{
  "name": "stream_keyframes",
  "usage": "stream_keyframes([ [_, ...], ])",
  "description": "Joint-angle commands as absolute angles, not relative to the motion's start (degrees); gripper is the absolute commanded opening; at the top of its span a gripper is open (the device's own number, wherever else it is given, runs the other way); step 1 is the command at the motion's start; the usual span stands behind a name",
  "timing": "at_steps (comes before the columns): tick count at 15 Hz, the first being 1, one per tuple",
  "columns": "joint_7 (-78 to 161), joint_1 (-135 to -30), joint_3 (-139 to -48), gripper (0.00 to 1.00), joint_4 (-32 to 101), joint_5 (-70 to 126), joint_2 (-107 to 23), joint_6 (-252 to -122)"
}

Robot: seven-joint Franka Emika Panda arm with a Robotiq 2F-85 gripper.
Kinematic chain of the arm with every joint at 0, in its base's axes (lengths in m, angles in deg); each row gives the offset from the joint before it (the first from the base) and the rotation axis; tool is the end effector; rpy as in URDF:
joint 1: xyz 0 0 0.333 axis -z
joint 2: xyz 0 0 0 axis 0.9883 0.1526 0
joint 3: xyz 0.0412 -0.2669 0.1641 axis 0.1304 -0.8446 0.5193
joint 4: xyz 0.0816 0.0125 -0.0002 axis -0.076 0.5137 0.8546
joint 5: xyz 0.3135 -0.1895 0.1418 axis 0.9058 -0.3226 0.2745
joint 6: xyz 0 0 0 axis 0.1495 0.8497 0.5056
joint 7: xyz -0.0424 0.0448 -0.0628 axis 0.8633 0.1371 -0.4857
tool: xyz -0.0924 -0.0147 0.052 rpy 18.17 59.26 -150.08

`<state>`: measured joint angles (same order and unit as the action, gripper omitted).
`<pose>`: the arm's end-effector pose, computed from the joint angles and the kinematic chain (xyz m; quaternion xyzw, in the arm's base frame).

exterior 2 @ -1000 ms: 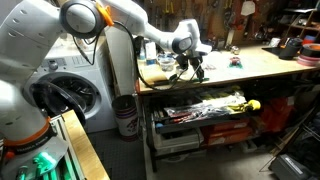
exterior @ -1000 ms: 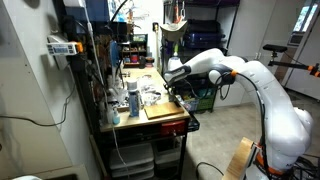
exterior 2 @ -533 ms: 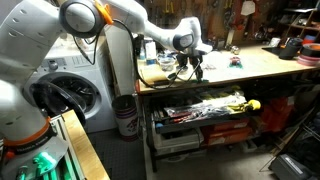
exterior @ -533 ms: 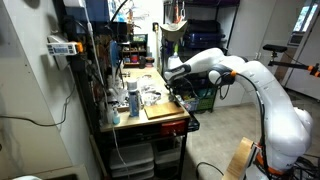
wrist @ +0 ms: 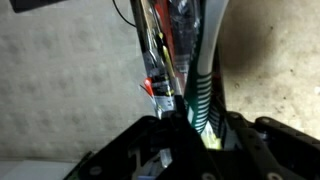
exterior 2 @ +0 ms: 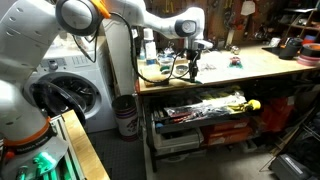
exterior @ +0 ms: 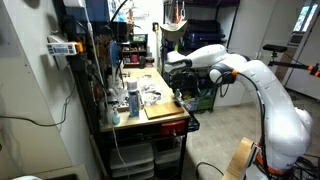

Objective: Pick up the green and white brush and put it on the brown board, pick up the green and white brush and scrub the brown board, put the green and white brush on the brown board

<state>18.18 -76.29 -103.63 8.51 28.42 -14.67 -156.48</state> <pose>0.7170 -0.1940 0.3416 0.9261 -0.3590 -0.0392 0.1096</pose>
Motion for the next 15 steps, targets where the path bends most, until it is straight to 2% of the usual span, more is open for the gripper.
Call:
stream_keyframes([
  [1, 15.49, -77.65, -104.56, 0.07, 7.48, 24.56, -14.79, -144.33],
  [2, 15.29, -78.19, -104.86, 0.07, 7.77, 22.75, -14.85, -143.01],
  [3, 16.62, -76.52, -103.22, 0.28, 7.3, 24.93, -14.72, -146.1],
  [10, 15.73, -77.33, -103.69, 0.28, 7.33, 23.15, -14.7, -144.15],
  [11, 17.07, -76.92, -102.9, 0.07, 7.11, 24.24, -14.55, -142.45],
  [15, 19.98, -76.49, -101.23, 0.07, 4.5, 25.9, -13.19, -128.13],
])
